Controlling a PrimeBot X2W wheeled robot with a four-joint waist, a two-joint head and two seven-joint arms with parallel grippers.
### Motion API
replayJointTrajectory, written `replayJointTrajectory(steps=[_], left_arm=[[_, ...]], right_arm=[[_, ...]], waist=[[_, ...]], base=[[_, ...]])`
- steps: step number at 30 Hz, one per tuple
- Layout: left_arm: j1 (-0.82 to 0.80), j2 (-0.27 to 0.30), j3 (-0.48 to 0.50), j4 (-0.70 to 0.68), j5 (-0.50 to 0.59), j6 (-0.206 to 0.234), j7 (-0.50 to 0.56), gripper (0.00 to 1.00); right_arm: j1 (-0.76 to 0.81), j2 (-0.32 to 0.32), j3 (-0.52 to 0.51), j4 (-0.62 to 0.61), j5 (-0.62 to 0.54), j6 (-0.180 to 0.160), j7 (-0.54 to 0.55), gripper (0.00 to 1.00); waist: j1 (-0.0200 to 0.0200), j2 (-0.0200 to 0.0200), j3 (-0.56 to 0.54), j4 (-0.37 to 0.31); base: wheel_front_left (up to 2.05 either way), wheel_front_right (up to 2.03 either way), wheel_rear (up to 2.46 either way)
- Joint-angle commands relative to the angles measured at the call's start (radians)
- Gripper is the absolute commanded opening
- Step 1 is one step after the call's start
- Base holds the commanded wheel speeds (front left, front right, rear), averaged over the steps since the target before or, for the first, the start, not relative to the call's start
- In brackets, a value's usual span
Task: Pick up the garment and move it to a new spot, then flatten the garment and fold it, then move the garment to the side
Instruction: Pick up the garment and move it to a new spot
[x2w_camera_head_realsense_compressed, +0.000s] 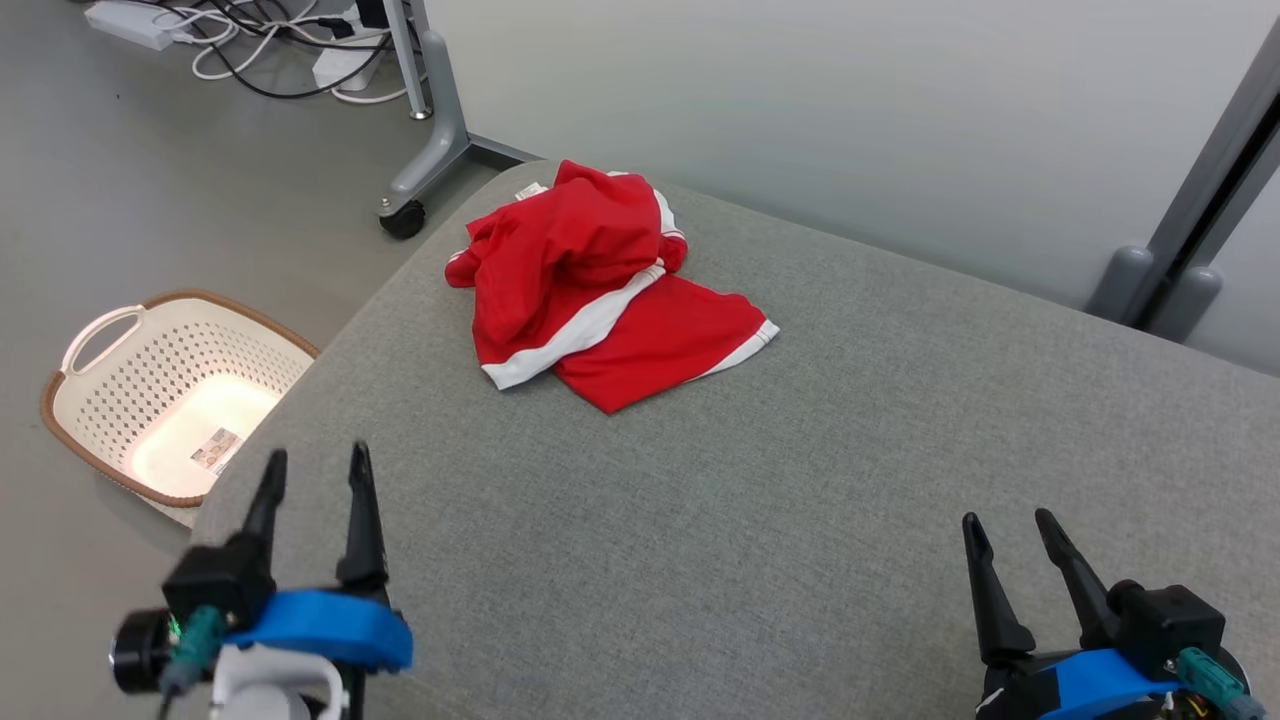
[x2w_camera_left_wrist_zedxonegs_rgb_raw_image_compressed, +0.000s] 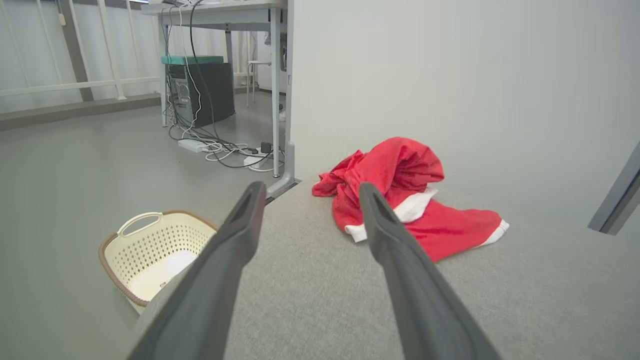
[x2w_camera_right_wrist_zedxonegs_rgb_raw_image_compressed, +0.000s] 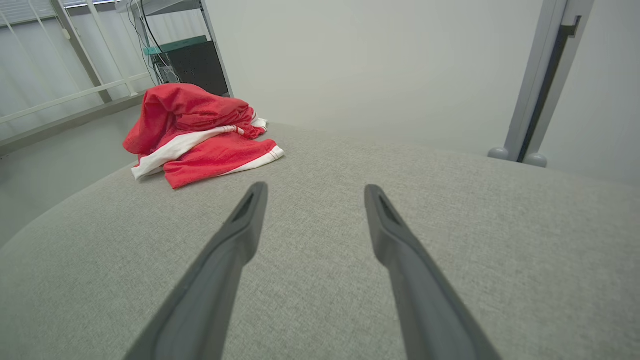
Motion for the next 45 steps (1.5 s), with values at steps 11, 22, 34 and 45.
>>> replayJointTrajectory(steps=[11,22,34,45], left_arm=[[-0.324,0.156,0.118,-0.116,-0.128,-0.053,0.298,1.0],[-0.57,0.273,0.205,0.047,-0.263,-0.09,0.543,1.0],[-0.576,0.345,0.315,0.171,-0.38,-0.011,0.734,1.0],[-0.47,0.384,0.306,0.14,-0.363,0.09,0.88,0.0]], right_arm=[[-0.064,-0.006,0.004,-0.087,-0.026,0.002,0.034,1.0],[-0.142,-0.005,0.007,-0.187,-0.07,0.001,0.055,1.0],[-0.168,-0.005,0.057,-0.197,-0.041,0.001,0.006,1.0],[-0.178,-0.005,0.038,-0.167,-0.012,0.001,-0.024,1.0]], waist=[[-0.0001,0.0,0.116,-0.116],[-0.0001,0.0,0.318,-0.315],[-0.0001,0.0,0.448,-0.518],[-0.0001,0.0,0.465,-0.567]], base=[[0.0,0.0,0.0],[0.0,0.0,0.0],[0.0,0.0,0.0],[0.0,0.0,0.0]])
